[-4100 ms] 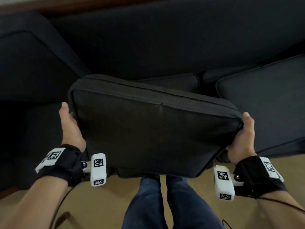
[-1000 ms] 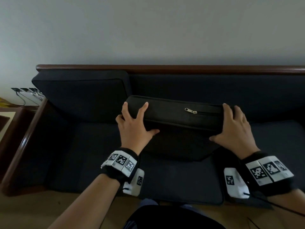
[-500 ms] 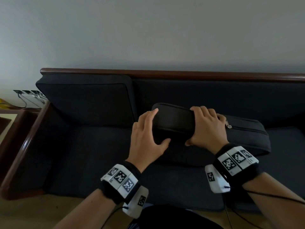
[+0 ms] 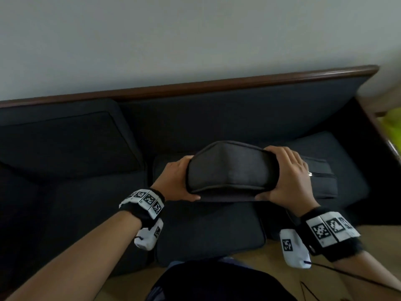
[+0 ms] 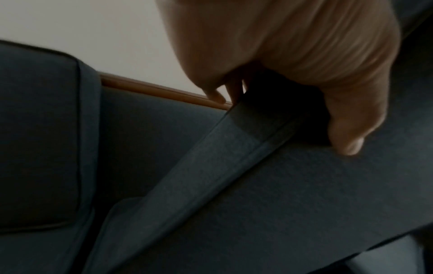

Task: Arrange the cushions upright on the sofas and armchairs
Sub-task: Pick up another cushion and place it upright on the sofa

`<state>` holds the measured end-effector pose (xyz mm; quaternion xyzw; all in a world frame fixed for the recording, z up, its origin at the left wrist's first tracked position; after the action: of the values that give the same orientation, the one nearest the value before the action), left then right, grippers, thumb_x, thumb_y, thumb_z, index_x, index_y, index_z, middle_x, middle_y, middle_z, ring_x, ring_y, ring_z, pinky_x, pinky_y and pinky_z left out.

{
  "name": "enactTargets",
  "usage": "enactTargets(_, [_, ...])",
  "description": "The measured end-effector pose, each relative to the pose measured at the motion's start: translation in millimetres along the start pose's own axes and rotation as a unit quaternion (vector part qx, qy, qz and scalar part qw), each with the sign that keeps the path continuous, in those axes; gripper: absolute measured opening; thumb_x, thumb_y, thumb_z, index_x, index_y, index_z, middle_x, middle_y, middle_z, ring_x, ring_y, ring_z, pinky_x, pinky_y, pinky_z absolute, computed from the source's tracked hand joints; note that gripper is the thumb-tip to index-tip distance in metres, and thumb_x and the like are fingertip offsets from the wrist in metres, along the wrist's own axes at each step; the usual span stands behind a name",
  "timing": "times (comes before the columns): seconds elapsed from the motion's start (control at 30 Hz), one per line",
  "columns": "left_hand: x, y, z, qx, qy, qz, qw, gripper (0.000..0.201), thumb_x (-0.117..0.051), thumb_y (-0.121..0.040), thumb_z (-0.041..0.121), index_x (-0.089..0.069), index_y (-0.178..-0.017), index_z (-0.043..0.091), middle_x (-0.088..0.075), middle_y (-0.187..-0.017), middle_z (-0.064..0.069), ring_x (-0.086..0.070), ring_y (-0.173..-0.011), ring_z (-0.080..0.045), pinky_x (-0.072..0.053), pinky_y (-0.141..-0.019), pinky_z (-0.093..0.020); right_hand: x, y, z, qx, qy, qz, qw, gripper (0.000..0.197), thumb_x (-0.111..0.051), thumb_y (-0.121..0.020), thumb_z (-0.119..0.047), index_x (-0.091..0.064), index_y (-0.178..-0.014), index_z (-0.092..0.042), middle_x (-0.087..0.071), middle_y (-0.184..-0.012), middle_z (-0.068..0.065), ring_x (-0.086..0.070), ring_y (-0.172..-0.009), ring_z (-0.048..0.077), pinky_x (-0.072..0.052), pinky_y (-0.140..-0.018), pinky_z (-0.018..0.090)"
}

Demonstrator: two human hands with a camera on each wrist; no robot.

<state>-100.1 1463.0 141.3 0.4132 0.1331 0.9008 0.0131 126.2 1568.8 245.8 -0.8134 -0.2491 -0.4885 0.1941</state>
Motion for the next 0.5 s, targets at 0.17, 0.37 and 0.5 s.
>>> enactTargets(0.17, [23,-14,45,-0.076,-0.074,0.069,0.992,0.089,-0.064,-0.048,0.068,-0.054,-0.116,0.01,-0.069,-0.102,-0.002,-0.067,-0.093,-0.028,-0.034,-0.086,-0.039,30,12,19,-0.004,-0.06,0.079,0.995,0.105,-0.082,-0.022,-0.044,-0.06,-0.121,-0.016,-0.053,-0.111,-0.012,-0.052,-0.104,0.02,-0.044,-0.088,0.045])
enactTargets(0.37, [76,-7,75,-0.089,-0.136,0.105,0.981,0.082,-0.079,-0.045,0.059,-0.053,-0.112,0.02,-0.067,-0.099,0.006,-0.065,-0.092,-0.019,-0.031,-0.085,-0.035,37,6,35,0.017,-0.244,0.127,0.961,0.104,-0.088,-0.027,-0.045,-0.055,-0.125,-0.036,-0.056,-0.121,-0.029,-0.054,-0.112,0.02,-0.043,-0.1,0.032])
enactTargets(0.5, [79,0,63,-0.019,-0.171,0.1,0.98,0.083,-0.081,-0.048,0.054,-0.055,-0.12,0.022,-0.065,-0.107,0.005,-0.06,-0.103,-0.018,-0.028,-0.093,-0.034,-29,-6,60,-0.053,-0.328,0.068,0.941,0.115,-0.09,-0.032,-0.015,-0.049,-0.134,-0.048,-0.056,-0.137,-0.01,-0.052,-0.129,0.02,-0.043,-0.109,0.046])
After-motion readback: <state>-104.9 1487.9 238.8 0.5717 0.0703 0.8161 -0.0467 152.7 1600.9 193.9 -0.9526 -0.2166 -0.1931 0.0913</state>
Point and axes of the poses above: each hand's wrist, its own y-axis away from the middle knuckle, its own x-axis out of the back of the hand, z = x × y, the point moved 10 cm from there along -y, towards the middle knuckle
